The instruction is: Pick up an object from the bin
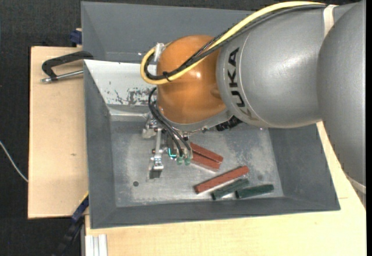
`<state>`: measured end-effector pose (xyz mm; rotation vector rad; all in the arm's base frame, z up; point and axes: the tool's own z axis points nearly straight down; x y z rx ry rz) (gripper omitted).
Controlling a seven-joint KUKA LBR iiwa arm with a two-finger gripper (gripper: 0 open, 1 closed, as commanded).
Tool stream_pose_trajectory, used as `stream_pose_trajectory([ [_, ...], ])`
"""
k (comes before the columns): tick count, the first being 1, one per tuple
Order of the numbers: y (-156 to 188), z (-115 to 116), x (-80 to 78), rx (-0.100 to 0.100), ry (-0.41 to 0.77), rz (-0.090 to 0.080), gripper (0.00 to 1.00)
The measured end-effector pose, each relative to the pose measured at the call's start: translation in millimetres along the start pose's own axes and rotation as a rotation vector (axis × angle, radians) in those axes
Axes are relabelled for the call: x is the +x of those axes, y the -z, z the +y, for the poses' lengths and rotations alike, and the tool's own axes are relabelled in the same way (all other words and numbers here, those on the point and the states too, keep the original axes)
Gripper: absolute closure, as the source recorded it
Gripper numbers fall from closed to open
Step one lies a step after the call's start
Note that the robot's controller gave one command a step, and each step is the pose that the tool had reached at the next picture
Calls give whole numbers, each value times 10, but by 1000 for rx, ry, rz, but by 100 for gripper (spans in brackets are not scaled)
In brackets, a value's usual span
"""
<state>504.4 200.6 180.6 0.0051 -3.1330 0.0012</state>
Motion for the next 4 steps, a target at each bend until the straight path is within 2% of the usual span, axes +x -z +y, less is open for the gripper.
stream_pose_trajectory([
  [1,44,-10,-22,-2,-3,-8,0],
  [2,-586,-175,13,-3,39,-13,0],
  [3,-793,-831,-141,-1,159,-6,0],
  [4,-784,-1012,-252,1,118,-13,0],
])
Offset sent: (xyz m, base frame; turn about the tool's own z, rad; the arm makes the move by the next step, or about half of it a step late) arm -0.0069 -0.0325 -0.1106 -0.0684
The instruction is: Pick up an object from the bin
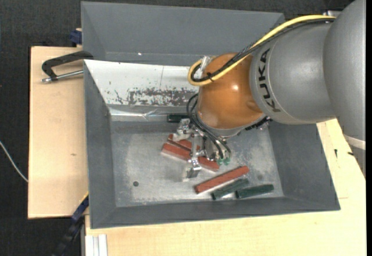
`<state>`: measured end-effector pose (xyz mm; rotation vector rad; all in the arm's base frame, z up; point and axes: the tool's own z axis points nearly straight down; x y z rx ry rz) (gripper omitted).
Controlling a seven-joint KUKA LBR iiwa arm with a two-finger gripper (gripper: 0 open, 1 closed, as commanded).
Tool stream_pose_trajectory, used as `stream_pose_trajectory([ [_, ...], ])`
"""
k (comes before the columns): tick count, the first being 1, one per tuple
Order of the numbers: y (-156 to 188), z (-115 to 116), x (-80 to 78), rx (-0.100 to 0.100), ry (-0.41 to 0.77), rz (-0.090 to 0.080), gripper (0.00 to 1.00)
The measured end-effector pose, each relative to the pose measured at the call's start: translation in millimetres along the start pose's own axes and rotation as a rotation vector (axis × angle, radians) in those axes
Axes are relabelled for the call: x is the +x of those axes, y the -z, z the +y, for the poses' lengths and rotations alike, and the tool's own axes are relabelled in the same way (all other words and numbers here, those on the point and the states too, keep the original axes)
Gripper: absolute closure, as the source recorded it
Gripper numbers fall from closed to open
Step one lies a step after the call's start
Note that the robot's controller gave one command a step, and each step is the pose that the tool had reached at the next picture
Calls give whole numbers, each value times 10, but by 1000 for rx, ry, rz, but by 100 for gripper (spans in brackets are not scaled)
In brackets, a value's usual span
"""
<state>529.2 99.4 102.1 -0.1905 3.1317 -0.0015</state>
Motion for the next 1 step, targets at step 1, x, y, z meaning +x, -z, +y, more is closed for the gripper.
stream_pose_trajectory([
  [1,-234,-159,-669,-3,230,-1,100],
])
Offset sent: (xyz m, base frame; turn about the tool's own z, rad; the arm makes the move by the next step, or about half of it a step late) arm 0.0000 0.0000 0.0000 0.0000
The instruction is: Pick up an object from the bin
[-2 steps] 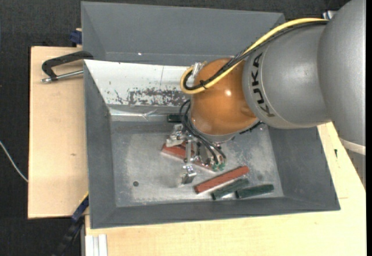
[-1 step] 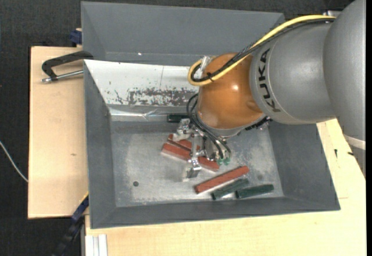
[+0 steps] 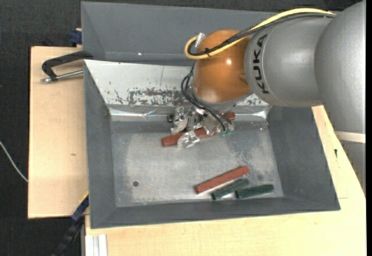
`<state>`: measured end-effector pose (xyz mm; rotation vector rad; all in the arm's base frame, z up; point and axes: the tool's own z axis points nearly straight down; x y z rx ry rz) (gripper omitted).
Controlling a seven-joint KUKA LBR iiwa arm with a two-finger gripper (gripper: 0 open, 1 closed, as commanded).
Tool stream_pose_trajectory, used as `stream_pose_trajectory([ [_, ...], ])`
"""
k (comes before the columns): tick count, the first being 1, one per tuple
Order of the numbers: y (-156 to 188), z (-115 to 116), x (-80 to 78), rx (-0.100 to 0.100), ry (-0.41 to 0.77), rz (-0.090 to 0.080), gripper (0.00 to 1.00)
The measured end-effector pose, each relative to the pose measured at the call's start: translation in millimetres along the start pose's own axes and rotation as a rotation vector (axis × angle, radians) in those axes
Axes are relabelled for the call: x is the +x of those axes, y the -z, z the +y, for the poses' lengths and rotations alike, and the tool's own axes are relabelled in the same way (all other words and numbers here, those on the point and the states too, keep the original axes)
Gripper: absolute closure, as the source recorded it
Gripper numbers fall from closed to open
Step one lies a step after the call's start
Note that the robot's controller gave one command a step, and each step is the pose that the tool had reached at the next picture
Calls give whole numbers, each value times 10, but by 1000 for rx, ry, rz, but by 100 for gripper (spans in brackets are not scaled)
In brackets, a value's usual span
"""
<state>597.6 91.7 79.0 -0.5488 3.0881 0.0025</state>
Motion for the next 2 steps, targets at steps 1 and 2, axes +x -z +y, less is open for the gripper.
stream_pose_trajectory([
  [1,0,-1,0,0,0,0,100],
  [2,1539,13,331,1,-49,-3,100],
])
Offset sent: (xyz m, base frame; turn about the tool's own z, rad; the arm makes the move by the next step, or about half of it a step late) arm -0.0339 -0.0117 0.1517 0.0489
